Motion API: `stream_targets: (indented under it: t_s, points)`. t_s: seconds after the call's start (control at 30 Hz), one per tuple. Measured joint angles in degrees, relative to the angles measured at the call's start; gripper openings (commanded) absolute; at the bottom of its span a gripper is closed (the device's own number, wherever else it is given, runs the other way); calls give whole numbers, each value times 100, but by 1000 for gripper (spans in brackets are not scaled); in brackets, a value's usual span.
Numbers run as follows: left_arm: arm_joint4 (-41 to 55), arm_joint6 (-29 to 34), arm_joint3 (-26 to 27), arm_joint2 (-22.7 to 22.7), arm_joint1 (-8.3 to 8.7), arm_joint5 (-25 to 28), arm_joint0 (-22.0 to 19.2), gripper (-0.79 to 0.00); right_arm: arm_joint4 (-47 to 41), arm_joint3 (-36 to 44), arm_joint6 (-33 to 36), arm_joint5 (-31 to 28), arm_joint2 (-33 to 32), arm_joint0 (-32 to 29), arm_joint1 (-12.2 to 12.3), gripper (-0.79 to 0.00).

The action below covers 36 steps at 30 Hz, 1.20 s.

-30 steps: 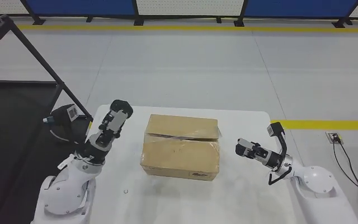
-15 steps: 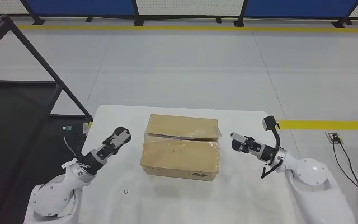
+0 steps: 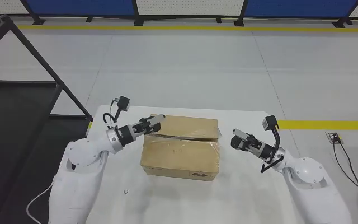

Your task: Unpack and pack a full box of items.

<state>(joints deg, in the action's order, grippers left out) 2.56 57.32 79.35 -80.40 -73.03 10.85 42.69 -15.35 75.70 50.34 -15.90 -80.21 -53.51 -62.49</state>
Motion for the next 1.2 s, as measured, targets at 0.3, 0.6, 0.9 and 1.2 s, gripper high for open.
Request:
stream_targets:
  t_s: [0.3, 0.6, 0.9, 1.2]
  points:
    - [-424, 196, -1406, 1247, -185, 398, -1097, 0, -191, 19, 64, -174, -378, -388, 88, 0]
    - [-890, -286, -1784, 1887, -307, 832, -1329, 0, -216, 77, 69, -173, -446, -459, 123, 0]
    - [-832, -273, -1137, 1819, -235, 952, -1006, 0, -193, 39, 96, -126, -338, -345, 129, 0]
    - [-889, -276, -686, 2022, -226, 827, -755, 0, -180, 72, 96, -152, -271, -329, 138, 0]
